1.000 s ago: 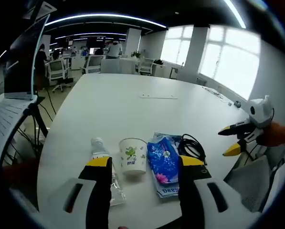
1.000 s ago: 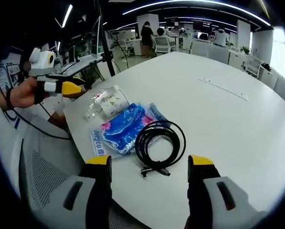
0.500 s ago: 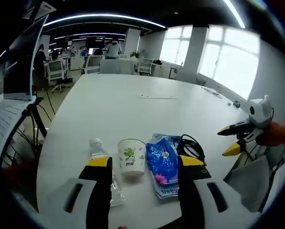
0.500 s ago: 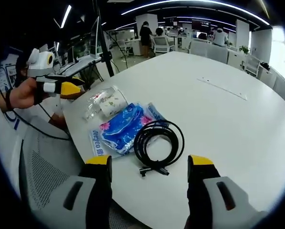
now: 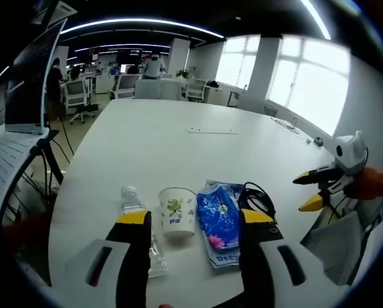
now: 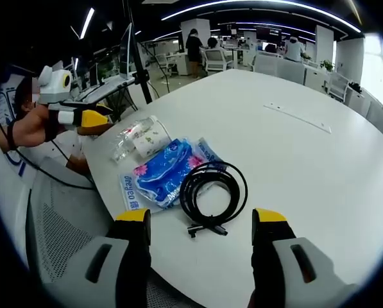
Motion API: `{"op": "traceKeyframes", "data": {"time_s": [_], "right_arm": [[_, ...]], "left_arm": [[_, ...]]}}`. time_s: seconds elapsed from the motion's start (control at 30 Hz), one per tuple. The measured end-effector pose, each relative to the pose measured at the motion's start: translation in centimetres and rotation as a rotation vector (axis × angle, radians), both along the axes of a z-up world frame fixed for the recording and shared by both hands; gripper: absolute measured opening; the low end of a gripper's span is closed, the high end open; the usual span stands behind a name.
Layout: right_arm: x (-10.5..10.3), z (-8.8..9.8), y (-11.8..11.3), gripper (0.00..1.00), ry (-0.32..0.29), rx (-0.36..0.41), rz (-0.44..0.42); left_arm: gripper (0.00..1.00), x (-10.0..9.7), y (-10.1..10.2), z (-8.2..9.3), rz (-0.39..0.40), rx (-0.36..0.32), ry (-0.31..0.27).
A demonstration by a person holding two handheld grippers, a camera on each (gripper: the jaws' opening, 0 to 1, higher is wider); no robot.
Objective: Arrange the tabletop items into an orderly group along one side of the table until the central work area is clear of visible clutter.
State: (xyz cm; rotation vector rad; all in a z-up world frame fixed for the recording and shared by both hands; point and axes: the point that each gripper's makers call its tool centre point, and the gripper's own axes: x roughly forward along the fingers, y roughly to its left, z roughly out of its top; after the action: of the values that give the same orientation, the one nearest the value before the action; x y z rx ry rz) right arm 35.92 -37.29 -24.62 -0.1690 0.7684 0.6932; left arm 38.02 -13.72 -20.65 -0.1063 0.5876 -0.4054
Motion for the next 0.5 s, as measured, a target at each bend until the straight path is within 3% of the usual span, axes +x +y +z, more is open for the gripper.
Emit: {"op": "traceKeyframes", "data": {"time_s": [0.5], "right_arm": [[-0.06, -0.15, -0.26, 0.63, 0.005, -0.001, -0.005]], "left_arm": [[0.54, -0.2, -0.25, -0.15, -0.009, -0.001, 0.008]]}}
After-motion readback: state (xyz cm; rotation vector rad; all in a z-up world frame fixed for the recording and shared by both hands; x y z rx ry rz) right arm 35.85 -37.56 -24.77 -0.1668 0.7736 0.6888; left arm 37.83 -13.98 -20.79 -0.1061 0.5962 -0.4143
